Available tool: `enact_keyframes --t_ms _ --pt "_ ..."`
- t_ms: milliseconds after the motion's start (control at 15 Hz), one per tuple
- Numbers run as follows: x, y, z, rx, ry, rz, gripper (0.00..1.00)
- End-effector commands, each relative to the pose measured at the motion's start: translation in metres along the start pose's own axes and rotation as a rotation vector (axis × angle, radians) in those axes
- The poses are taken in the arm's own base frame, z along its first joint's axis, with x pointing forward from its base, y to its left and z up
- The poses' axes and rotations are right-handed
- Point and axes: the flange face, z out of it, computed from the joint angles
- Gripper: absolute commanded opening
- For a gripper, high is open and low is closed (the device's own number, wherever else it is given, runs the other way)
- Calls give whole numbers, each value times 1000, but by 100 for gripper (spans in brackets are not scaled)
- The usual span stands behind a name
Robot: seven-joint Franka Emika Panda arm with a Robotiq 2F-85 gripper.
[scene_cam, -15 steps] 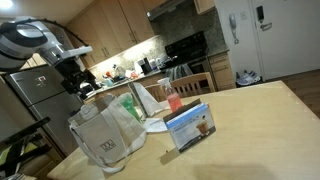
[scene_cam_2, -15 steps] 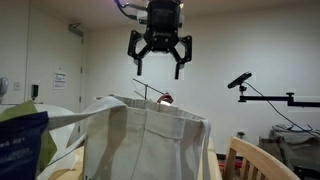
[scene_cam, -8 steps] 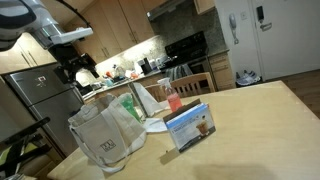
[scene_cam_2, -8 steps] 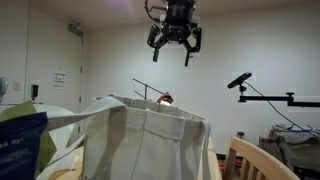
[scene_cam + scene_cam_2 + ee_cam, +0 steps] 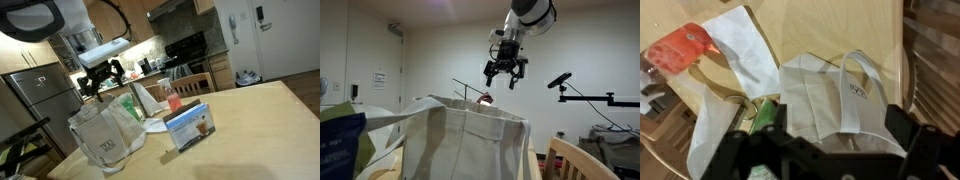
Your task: Pick up the three objects from the table, put them in the carrier bag and move the bag to the center of the table
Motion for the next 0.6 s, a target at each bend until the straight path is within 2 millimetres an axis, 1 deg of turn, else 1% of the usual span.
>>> enact_keyframes --t_ms 0,200,267,400,533 --pt "-37 11 23 -19 34 120 100" --pt "-59 18 41 -2 29 181 100" --pt "-52 7 37 17 20 146 100" --pt "-62 11 45 27 18 163 100" --pt "-62 13 46 28 17 165 100"
